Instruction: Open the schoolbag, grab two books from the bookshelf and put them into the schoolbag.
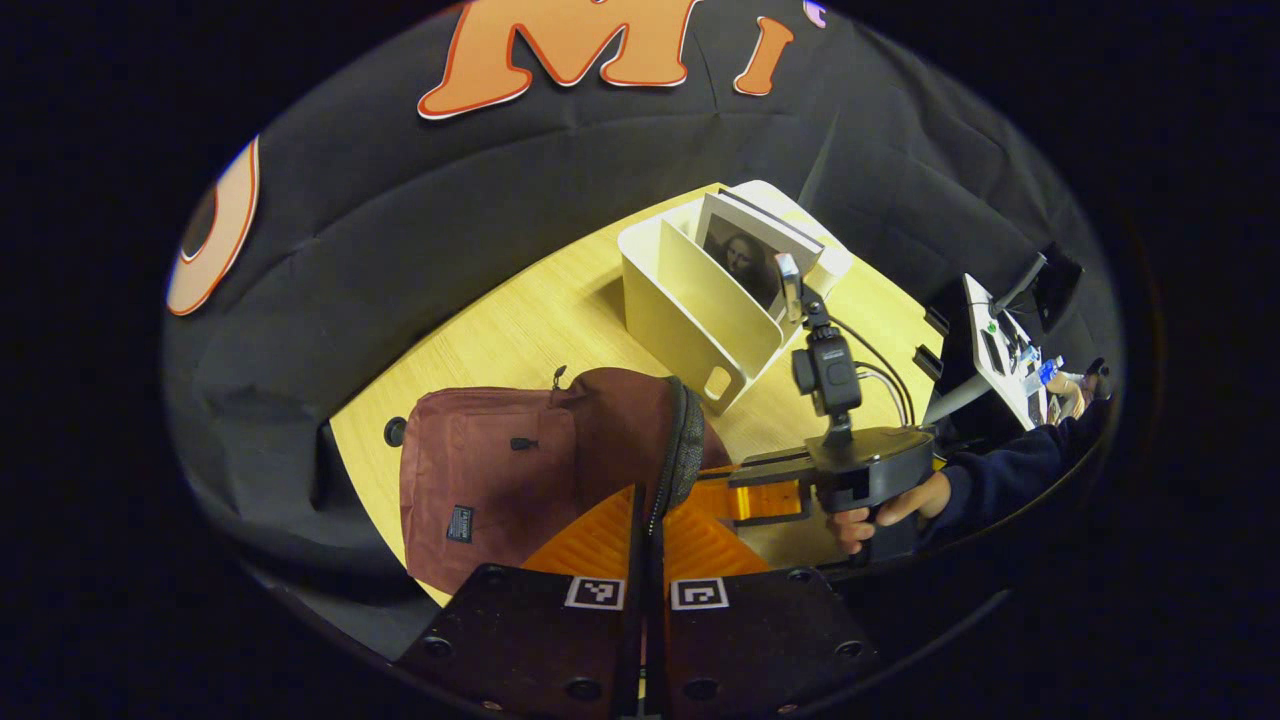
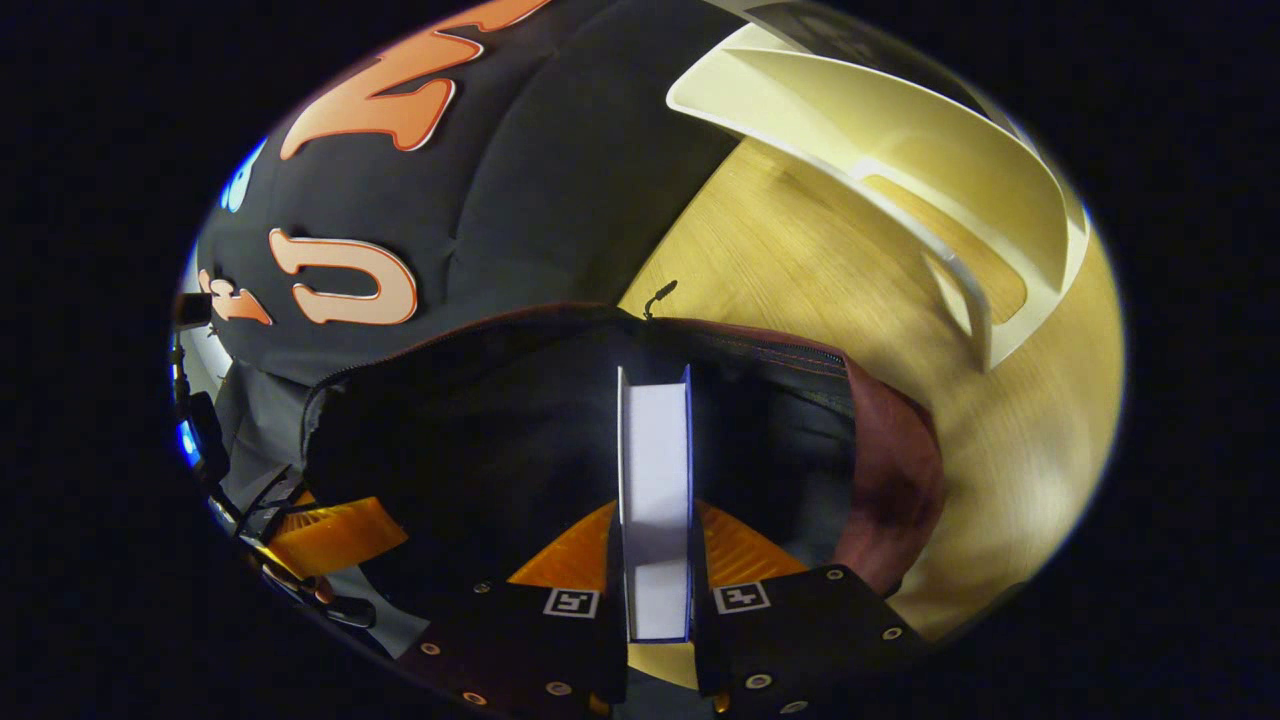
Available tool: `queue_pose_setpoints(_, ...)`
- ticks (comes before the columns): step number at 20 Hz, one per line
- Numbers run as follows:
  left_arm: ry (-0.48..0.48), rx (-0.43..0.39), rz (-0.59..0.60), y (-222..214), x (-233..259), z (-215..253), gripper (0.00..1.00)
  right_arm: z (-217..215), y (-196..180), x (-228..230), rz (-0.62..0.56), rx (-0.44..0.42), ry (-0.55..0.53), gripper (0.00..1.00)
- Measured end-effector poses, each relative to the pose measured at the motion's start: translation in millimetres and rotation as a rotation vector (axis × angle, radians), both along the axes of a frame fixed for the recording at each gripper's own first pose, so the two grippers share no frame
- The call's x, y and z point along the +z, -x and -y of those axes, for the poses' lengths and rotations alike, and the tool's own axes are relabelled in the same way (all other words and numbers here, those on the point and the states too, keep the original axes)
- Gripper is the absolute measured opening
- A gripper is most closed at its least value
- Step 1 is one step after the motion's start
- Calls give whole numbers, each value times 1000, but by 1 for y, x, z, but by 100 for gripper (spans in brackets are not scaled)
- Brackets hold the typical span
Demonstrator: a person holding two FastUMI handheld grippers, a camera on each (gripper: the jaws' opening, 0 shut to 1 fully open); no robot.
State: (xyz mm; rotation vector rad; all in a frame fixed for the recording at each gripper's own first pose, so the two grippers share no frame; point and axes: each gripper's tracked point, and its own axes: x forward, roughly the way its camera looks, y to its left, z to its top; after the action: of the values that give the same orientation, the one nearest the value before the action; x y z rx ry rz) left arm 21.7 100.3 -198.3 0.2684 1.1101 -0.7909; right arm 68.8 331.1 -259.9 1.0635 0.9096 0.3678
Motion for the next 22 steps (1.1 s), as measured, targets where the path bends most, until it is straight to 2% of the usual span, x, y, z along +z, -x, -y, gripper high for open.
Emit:
queue_pose_setpoints(3,-10,-23,4,5,-3,5,3,-10,-11,-13,5,8,34,29)
queue_pose_setpoints(5,-3,-9,-10,6,-6,5,3,-15,-9,-19,-28,30,52,32)
queue_pose_setpoints(6,7,10,-18,4,-5,3,3,-18,-9,-18,-27,45,72,22)
queue_pose_setpoints(8,14,37,-6,-5,-3,0,3,-14,-8,-24,-18,105,178,48)
queue_pose_setpoints(9,7,43,8,-9,-1,-3,3,-13,-7,-29,-16,130,246,43)
queue_pose_setpoints(10,1,45,22,-12,-1,-4,3,-9,-5,-33,-17,153,300,30)
queue_pose_setpoints(11,0,43,26,-12,0,-2,3,-6,-1,-31,-17,168,328,56)
queue_pose_setpoints(12,1,39,29,-11,-1,-1,3,-3,7,-20,-19,184,329,64)
queue_pose_setpoints(13,1,42,29,-11,-3,0,3,-2,11,-14,-22,200,335,82)
queue_pose_setpoints(15,-4,64,28,-11,-7,-2,3,11,10,-4,8,214,384,93)
queue_pose_setpoints(18,5,84,28,-11,-9,0,2,42,6,8,96,244,520,97)
queue_pose_setpoints(22,2,93,40,-10,-10,0,3,81,8,29,117,265,606,97)
